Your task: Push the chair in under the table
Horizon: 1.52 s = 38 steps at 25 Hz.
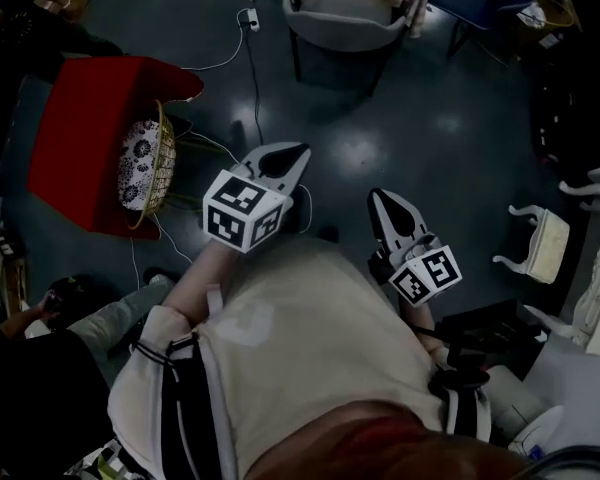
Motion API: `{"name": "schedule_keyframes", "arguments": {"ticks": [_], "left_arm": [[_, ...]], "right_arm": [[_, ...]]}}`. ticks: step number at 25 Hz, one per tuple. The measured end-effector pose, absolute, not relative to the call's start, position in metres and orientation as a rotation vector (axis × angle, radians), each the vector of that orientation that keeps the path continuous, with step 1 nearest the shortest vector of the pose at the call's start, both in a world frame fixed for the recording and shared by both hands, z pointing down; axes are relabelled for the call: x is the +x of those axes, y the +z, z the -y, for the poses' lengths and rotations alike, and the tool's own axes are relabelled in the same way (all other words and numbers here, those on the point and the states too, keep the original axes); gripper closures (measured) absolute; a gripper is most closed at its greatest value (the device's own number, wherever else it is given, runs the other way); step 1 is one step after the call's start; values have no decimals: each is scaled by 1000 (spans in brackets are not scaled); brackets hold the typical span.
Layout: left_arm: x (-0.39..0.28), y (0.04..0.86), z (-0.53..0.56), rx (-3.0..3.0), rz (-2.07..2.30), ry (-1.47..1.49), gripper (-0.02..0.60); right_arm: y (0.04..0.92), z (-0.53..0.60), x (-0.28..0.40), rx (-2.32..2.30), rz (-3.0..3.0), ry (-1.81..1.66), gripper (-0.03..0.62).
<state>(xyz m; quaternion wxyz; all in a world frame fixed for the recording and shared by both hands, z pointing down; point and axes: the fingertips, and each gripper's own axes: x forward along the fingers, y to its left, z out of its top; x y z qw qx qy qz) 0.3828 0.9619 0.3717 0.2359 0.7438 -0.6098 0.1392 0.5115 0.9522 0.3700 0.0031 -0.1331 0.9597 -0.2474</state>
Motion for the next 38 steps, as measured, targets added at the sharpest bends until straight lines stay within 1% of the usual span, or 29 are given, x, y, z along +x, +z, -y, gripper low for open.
{"name": "schedule_keyframes", "arguments": {"ticks": [4,10,16,21,27,33,38], "left_arm": [[376,380,-949,2044,1653,363,573],[332,391,-923,2015,1637,303,574],[269,389,-896,2013,1672,264,574],[197,384,-896,1947,1755,245,573],[139,379,-905,1902,1805,222,574],[126,383,-899,1906,1815,231,574],[140,389,-874,1900,1812,261,574]], "right_arm": [[375,-941,510,-469,-3017,-781,583],[383,-916,480,-537,-3036,-804,583],[386,-886,414,-489,-3086,-804,583],[379,-871,344,-368,-3125,-796,583],[373,-868,287,-298,-3161,-779,583],[374,-860,267,-267,-3169,-748,583],[381,-837,280,-255,-3156,-766,583]]}}
